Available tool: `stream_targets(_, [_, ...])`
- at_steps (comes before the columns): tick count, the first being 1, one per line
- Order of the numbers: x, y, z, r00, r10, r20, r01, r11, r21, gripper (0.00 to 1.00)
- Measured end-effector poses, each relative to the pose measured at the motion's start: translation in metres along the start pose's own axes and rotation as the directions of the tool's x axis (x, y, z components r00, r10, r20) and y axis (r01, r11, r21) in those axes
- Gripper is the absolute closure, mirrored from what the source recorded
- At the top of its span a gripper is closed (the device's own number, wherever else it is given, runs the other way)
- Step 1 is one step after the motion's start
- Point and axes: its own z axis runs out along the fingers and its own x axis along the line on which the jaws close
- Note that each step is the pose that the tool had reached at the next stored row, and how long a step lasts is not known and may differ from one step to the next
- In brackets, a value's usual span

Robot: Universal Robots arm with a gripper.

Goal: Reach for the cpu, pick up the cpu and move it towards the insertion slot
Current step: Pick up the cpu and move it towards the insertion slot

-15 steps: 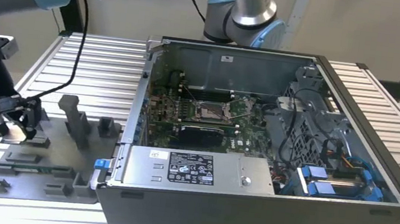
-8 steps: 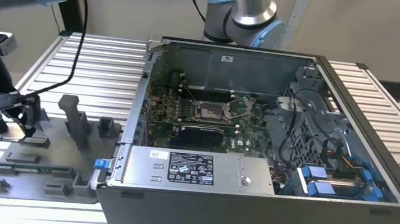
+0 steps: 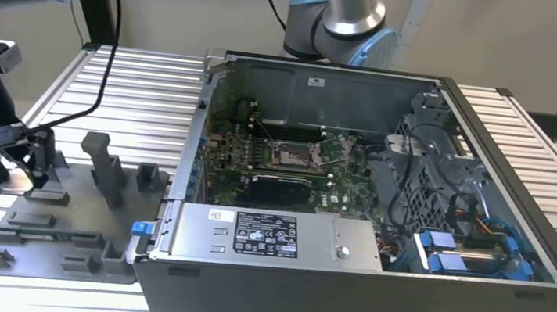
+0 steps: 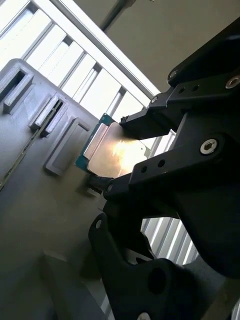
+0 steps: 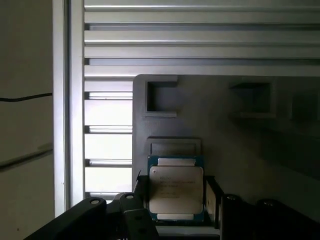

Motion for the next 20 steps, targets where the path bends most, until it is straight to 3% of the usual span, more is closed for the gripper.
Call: stream_targets(20, [0.0,0.0004,-0.0092,1.0,0.0,0.0001,0.0,1.0,0.0,1.0])
